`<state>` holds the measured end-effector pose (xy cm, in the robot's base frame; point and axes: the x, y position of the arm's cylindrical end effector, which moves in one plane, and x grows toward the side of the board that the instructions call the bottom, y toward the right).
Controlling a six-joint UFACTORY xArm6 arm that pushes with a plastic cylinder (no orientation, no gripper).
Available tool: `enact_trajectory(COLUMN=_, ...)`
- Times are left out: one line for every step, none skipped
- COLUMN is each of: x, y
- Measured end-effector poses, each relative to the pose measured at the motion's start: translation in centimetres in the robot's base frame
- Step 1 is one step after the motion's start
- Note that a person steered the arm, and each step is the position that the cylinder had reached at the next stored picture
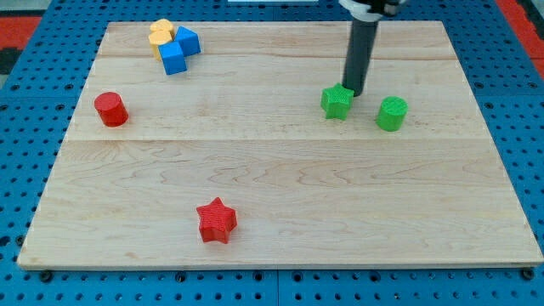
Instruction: Adjust the green blocks vertically to each other
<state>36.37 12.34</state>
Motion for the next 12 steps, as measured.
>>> enact_trajectory(x=1.3, y=0.5)
enact_trajectory(x=1.3, y=2.2)
enact_trajectory(x=1.2, y=3.7)
enact_trajectory(x=1.2, y=3.8)
enact_trajectory(x=1.2, y=3.8)
enact_trajectory(x=0.5, y=3.6)
enact_trajectory(x=-1.2, y=3.6)
enact_trajectory(x=-1.1, y=9.0)
enact_trajectory(x=3.6, y=13.3)
enact_trajectory(x=5.7, y=10.7)
enact_trajectory(x=5.1, y=2.5)
enact_trajectory(x=3.6, y=-1.3)
